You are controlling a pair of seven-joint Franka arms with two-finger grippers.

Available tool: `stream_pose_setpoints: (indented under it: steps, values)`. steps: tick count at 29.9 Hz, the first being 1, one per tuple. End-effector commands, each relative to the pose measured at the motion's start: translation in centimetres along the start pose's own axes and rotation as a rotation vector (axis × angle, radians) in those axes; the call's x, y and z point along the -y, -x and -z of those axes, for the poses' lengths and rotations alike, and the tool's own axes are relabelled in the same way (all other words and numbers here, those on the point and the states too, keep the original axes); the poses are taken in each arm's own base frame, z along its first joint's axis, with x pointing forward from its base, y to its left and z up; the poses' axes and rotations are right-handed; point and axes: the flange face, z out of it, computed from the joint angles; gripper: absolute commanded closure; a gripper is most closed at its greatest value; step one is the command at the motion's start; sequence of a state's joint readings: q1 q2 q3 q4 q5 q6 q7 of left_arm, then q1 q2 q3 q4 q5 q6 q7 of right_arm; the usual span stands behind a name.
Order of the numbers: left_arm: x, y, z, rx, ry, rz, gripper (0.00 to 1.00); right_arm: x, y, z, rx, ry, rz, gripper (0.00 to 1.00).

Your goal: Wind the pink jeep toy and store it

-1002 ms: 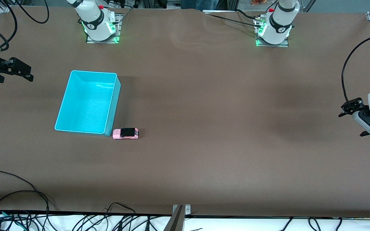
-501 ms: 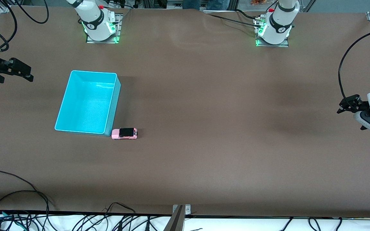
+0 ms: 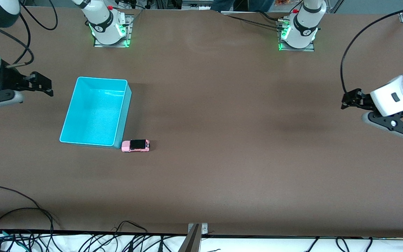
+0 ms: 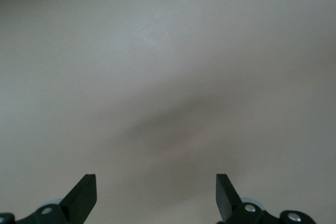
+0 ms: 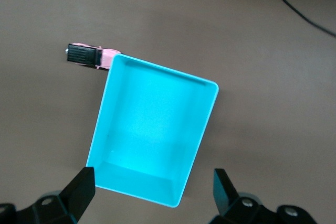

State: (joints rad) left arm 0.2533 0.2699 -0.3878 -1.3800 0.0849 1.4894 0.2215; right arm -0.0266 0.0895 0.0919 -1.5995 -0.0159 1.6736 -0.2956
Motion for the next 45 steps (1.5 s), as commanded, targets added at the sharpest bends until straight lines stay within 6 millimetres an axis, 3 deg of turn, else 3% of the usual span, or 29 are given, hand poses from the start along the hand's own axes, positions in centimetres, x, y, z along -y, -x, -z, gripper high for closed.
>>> stream_pose_setpoints:
  steps: [1, 5, 8, 11, 12, 13, 18, 23, 27, 31, 36, 37, 45]
  values:
    - [-0.7, 0.6, 0.6, 0.017, 0.008, 0.054, 0.0, 0.9, -1.5, -2.4, 0.01, 0.001, 0.228, 0.0]
    - [-0.3, 0.7, 0.3, 0.018, 0.021, 0.059, 0.0, 1.9, -3.0, -4.5, 0.019, -0.009, 0.371, 0.0]
    - [-2.4, 0.8, 0.9, 0.013, -0.002, 0.039, 0.0, 2.2, -3.7, -6.1, 0.038, -0.026, 0.463, 0.0]
    - [-1.3, 1.2, 0.9, 0.013, -0.007, 0.068, 0.0, 3.4, -4.7, -7.8, 0.053, -0.04, 0.576, 0.0]
    - [-1.8, 1.2, 1.2, 0.004, 0.001, 0.067, 0.0, 3.7, -5.2, -8.5, 0.057, -0.045, 0.619, 0.0]
    - [-1.4, 1.8, 1.1, -0.011, 0.032, 0.094, 0.0, 5.2, -6.4, -11.3, 0.082, -0.069, 0.713, 0.0]
    - [-1.8, 3.4, 1.8, -0.066, 0.01, 0.106, 0.0, 6.2, -7.5, -13.9, 0.084, -0.09, 0.753, 0.0]
    - [-3.7, 6.8, 1.5, -0.126, -0.022, 0.096, 0.0, 8.8, -9.2, -17.0, 0.074, -0.09, 0.832, 0.0]
    - [-4.4, 8.3, 1.9, -0.135, -0.025, 0.078, 0.0, 10.7, -10.6, -20.1, 0.056, -0.085, 0.906, 0.0]
    - [-6.0, 8.3, 2.4, -0.138, -0.036, 0.048, 0.0, 12.2, -11.8, -23.0, 0.027, -0.073, 0.991, 0.0]
    - [-5.1, 8.0, 2.6, -0.137, -0.035, 0.062, 0.0, 14.8, -12.7, -26.6, 0.024, -0.056, 1.049, 0.0]
    - [-5.0, 7.8, 2.7, -0.126, -0.034, 0.063, 0.0, 15.9, -13.0, -28.5, 0.028, -0.025, 1.091, 0.0]
    - [-4.9, 7.5, 2.5, -0.123, -0.036, 0.062, 0.0, 15.9, -13.4, -31.8, 0.028, -0.002, 1.143, 0.0]
